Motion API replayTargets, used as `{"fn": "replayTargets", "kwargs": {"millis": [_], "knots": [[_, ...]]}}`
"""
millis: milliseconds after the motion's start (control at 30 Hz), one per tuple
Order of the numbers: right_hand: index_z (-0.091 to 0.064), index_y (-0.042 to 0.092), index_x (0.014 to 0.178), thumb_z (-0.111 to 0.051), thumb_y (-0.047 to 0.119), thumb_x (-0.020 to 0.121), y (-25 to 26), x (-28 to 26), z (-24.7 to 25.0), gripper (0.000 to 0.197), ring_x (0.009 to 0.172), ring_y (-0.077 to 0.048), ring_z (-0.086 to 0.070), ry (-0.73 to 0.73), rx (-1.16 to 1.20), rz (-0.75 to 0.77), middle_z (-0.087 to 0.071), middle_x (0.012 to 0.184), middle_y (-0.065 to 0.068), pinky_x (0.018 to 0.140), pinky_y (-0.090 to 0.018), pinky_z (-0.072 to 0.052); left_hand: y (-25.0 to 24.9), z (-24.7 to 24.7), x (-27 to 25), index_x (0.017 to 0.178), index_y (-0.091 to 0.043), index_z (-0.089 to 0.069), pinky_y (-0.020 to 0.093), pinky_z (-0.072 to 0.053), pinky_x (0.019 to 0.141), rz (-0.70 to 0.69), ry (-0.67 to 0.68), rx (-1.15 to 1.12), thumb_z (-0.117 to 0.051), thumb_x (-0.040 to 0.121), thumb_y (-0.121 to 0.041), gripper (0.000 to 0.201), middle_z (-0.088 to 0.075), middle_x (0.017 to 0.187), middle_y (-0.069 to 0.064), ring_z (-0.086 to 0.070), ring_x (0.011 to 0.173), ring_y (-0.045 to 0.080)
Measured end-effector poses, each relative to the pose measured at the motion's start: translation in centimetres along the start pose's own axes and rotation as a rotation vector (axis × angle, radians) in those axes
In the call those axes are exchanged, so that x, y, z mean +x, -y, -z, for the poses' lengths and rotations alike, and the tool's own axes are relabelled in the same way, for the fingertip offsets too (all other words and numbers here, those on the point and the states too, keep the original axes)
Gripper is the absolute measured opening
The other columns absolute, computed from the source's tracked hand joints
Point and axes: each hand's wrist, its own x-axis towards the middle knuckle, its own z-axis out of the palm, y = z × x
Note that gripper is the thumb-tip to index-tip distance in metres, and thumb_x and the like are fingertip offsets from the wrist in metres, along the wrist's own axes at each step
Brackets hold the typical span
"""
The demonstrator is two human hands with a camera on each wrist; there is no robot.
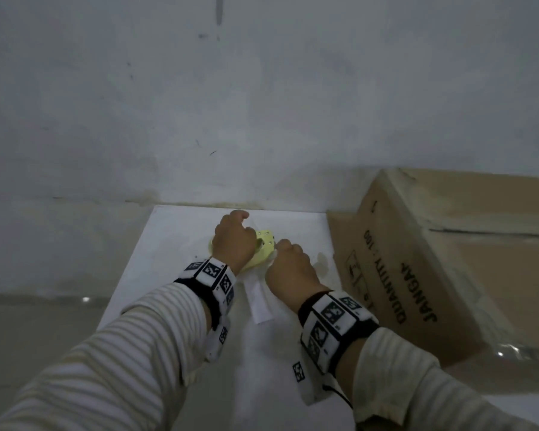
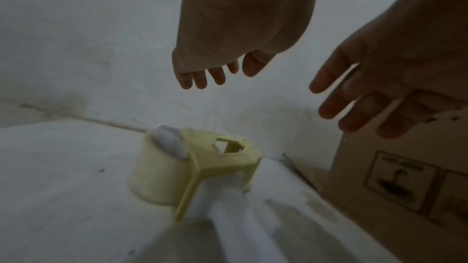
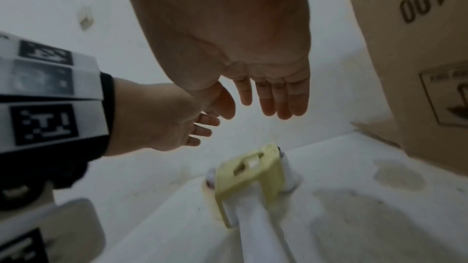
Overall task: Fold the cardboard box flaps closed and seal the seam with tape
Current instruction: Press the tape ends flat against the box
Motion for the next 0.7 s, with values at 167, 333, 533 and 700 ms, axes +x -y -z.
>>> {"fn": "replayTargets", "kwargs": {"millis": [167,333,533,700], "knots": [[-0.042,0.010,0.127,-0.039,0.008,0.087,-0.7,-4.5,6.4,0.040,0.122,-0.030,-0.043,-0.094,0.040,0.046,-0.042,0.132,-0.012,0.099,-0.039,-0.042,-6.4,-1.6,-3.6,0.128,-0.012,-0.051,0.037,-0.041,0.104,-0.045,0.049,-0.222,-0.047,0.091,-0.012,0.038,-0.054,0.130,0.007,-0.051,0.120,0.024],[-0.042,0.007,0.129,-0.042,0.010,0.090,-2.3,-8.6,14.3,0.039,0.114,-0.030,-0.052,-0.213,0.087,0.138,-0.047,0.130,-0.014,0.088,-0.035,-0.048,-10.9,-3.6,-7.5,0.118,-0.011,-0.057,0.034,-0.046,0.088,-0.087,0.063,-0.216,-0.047,0.087,-0.020,0.033,-0.062,0.120,0.006,-0.059,0.107,0.024],[-0.048,0.005,0.131,-0.042,0.008,0.093,-10.8,-14.2,22.1,0.038,0.118,-0.026,-0.051,-0.227,-0.090,0.229,-0.050,0.136,-0.013,0.089,-0.028,-0.042,-19.1,-6.5,-16.7,0.138,-0.013,-0.045,0.034,-0.036,0.107,-0.181,0.088,-0.354,-0.039,0.096,-0.012,0.042,-0.044,0.145,0.007,-0.042,0.133,0.023],[-0.057,0.007,0.122,-0.041,0.020,0.098,-15.4,-15.0,19.9,0.031,0.115,-0.030,-0.056,-0.051,-0.228,0.320,-0.059,0.124,-0.014,0.092,-0.033,-0.044,-20.0,-8.2,-19.3,0.148,-0.016,-0.031,0.020,-0.030,0.101,-0.166,0.214,-0.394,-0.034,0.096,-0.010,0.052,-0.031,0.155,0.003,-0.033,0.140,0.020]]}}
